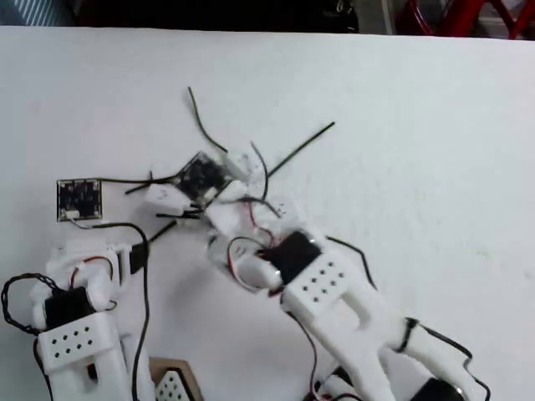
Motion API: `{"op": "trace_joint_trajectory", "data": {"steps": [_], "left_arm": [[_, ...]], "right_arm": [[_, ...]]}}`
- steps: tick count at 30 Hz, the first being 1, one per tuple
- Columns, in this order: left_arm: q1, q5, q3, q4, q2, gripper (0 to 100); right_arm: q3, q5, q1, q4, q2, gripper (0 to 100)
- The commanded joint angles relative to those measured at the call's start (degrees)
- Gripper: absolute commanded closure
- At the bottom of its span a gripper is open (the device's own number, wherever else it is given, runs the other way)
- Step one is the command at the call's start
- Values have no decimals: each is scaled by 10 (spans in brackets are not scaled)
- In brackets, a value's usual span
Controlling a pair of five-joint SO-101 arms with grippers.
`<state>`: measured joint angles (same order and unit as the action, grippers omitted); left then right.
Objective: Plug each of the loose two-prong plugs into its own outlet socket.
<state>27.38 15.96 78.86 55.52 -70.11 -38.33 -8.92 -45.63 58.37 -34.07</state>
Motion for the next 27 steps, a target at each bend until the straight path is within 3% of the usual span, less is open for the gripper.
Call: {"op": "trace_joint_trajectory", "data": {"steps": [1, 5, 13, 24, 27], "left_arm": [[5, -4, -4, -12, -9, 649], [5, -4, -4, -12, -9, 649], [5, -4, -4, -12, -9, 649], [5, -4, -4, -12, -9, 649], [5, -4, -4, -12, -9, 649]], "right_arm": [[71, -4, 53, 16, -51, 982], [105, -4, 134, -6, -51, 981], [104, -4, 282, -157, -14, 978], [113, 1, 393, -380, 224, 978], [146, 4, 418, -400, 276, 978]]}}
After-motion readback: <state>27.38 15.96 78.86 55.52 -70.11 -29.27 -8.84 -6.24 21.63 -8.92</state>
